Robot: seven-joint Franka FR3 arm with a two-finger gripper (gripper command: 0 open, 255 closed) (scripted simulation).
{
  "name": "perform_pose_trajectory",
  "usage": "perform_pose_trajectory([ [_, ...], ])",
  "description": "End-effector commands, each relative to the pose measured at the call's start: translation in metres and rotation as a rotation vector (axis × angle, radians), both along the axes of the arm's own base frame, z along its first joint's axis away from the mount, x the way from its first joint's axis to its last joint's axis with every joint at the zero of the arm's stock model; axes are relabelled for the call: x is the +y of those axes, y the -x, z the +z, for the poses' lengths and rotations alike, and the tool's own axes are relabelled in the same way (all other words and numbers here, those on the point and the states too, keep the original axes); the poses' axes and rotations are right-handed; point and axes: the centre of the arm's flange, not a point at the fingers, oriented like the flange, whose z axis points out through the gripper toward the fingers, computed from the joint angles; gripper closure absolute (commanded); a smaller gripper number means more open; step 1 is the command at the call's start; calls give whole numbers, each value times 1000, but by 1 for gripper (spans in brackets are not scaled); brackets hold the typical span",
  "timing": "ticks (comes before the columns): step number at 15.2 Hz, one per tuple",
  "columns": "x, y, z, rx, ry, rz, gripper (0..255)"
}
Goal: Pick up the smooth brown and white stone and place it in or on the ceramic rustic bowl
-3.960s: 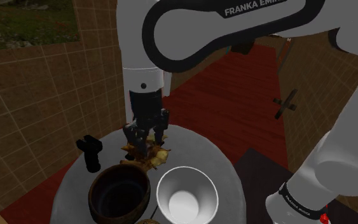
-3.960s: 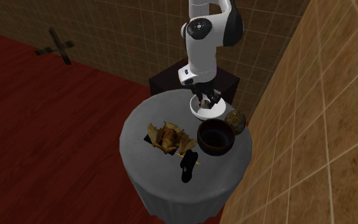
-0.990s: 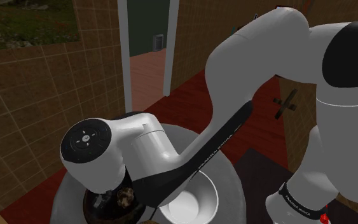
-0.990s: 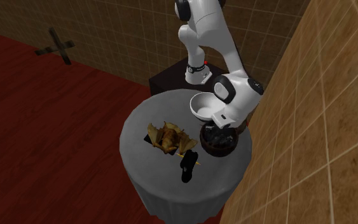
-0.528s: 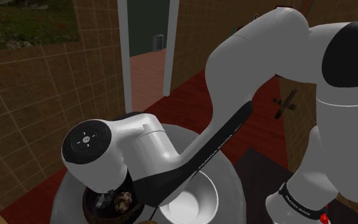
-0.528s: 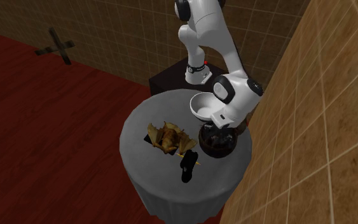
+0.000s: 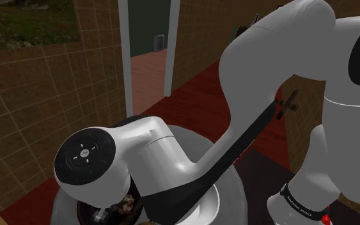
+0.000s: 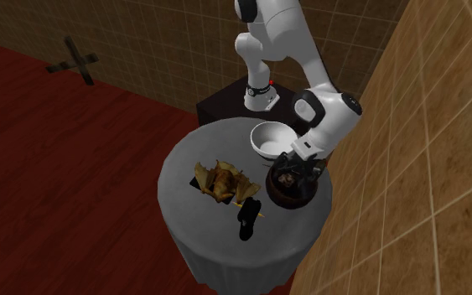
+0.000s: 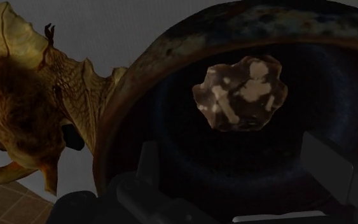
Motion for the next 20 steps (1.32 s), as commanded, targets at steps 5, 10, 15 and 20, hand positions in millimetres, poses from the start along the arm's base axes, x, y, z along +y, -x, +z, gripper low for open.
perform_pose_trajectory([
  [5, -7, -5, -32, 14, 14, -1, 0],
  [10, -7, -5, -32, 14, 14, -1, 0],
  [15, -24, 0, -29, 14, 12, -2, 255],
  [20, -19, -6, -31, 14, 13, -2, 255],
])
